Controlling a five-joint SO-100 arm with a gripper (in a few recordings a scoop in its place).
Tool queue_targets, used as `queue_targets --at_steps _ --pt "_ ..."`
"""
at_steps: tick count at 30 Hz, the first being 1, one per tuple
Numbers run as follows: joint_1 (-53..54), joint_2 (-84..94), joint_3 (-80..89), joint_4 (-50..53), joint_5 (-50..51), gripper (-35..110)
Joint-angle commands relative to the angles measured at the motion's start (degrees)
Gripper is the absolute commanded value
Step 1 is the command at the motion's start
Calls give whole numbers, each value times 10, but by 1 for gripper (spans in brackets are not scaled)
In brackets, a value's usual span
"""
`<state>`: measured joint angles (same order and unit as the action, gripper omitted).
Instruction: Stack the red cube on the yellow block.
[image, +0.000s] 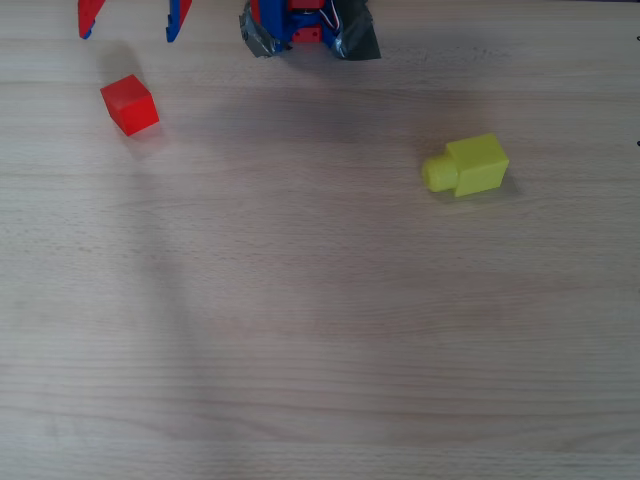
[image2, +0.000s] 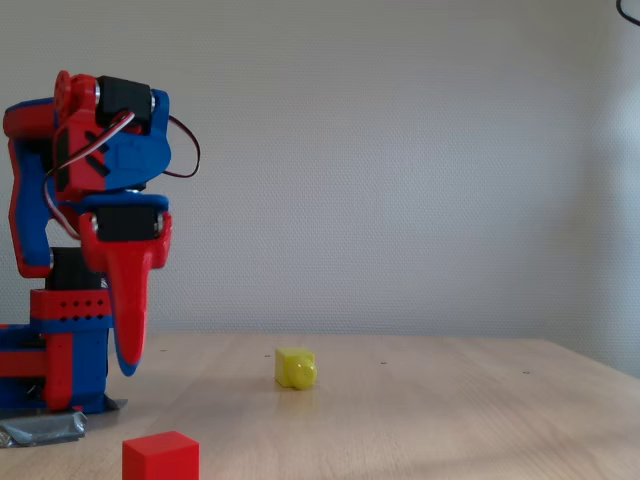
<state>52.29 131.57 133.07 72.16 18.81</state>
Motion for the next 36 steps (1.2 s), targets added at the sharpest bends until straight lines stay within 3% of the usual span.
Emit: queue_targets --at_steps 1,19,36 --pt "17 -20 -60 -4 -7 37" --pt "-14 -231 -204 71 -93 37" --pt "9 -288 -264 140 -176 45"
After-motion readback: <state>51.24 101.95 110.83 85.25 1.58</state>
